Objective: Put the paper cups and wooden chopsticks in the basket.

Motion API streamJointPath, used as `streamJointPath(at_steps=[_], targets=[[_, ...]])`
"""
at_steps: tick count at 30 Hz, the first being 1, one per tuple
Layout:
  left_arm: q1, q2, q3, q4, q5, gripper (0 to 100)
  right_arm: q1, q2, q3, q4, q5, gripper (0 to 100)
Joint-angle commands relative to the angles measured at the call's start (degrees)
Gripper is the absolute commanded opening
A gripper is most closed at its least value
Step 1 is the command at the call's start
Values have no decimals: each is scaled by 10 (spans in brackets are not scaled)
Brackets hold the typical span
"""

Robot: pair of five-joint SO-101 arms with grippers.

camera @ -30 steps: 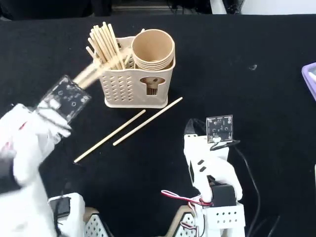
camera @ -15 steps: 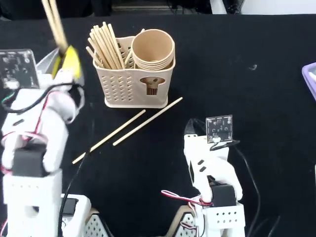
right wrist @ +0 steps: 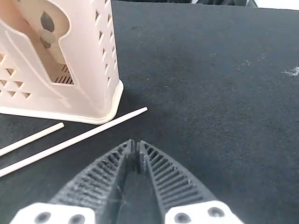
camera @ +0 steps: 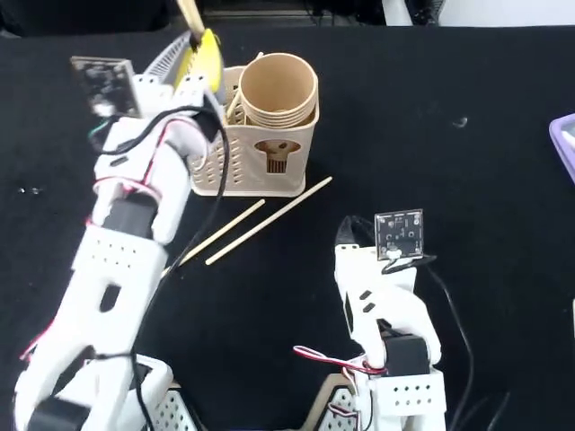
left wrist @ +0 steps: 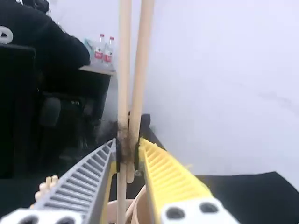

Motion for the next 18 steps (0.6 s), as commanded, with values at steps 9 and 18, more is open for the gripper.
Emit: streamJointPath(at_steps=[9,18], targets=[[-39,84,-2,-17,6,34,4,-45,-3,-14,27,15],[-42,55,-2,101,8,159,4,-45,-3,-14,30,15]])
